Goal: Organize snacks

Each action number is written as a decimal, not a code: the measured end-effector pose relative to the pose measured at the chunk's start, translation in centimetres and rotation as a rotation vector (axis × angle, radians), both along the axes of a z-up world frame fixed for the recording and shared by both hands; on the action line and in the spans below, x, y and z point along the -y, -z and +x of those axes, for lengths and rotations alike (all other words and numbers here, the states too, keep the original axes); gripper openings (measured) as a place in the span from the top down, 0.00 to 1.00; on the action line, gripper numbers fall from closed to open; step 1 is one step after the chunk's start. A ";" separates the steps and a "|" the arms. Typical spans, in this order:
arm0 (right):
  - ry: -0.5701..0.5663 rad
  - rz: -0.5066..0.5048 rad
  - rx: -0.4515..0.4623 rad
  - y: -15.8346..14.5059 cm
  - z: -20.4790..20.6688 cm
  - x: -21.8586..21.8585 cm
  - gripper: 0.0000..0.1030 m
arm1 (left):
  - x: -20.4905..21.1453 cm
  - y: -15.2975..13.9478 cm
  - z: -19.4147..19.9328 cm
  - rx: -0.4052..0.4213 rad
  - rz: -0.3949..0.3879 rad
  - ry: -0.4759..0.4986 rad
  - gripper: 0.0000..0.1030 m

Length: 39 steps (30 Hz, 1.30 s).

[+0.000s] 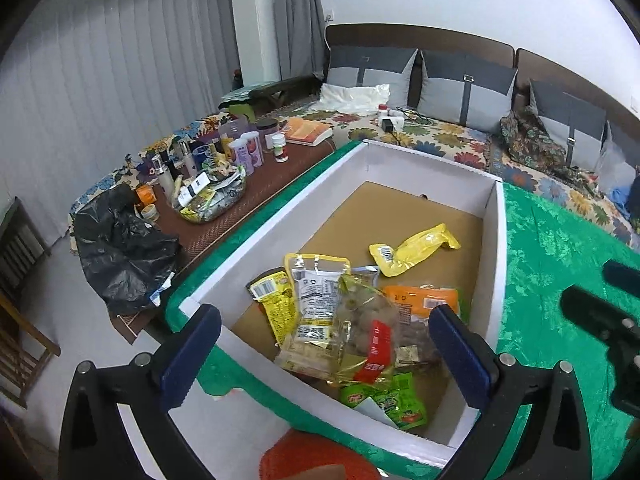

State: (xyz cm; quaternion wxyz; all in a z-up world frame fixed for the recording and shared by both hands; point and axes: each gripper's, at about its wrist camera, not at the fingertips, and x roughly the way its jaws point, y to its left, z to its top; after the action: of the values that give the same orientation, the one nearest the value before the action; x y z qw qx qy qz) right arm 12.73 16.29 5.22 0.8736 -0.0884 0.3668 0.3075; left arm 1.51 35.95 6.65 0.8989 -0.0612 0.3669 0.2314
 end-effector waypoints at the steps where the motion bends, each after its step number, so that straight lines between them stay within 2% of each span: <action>1: 0.002 -0.009 0.012 -0.3 -0.1 -0.2 0.19 | 0.0 0.1 0.1 -0.008 0.001 -0.003 0.00; 5: -0.014 0.005 0.035 -1.2 -0.4 -0.5 0.19 | -0.4 0.1 0.0 -0.012 -0.024 -0.015 0.00; 10: -0.035 0.012 0.042 -1.5 -0.6 -0.8 0.19 | -0.7 0.2 -0.4 -0.028 0.042 -0.075 0.00; 14: -0.044 0.012 0.023 -1.3 -0.6 -1.0 0.19 | -1.3 0.3 -0.8 -0.020 0.008 -0.081 0.00; 21: -0.067 0.024 0.027 -1.3 -0.9 -1.3 0.19 | -1.5 0.1 -1.2 -0.018 0.024 -0.091 0.00; 32: -0.061 -0.017 0.016 -0.6 -0.7 -2.1 0.19 | -1.6 -0.2 -1.4 -0.013 0.029 -0.090 0.00; 36: -0.058 -0.026 0.014 -0.5 -0.6 -2.3 0.19 | -1.9 -0.3 -1.4 -0.008 -0.004 -0.071 0.00; 39: -0.051 -0.040 0.012 -0.3 -0.5 -2.6 0.19 | -2.5 -0.4 -1.3 -0.002 -0.062 -0.043 0.00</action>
State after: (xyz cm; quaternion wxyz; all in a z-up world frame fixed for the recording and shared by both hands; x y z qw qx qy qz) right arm 12.21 18.85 5.54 0.8658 -0.1167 0.3652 0.3217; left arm 0.23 38.43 7.03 0.8911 -0.0966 0.3732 0.2394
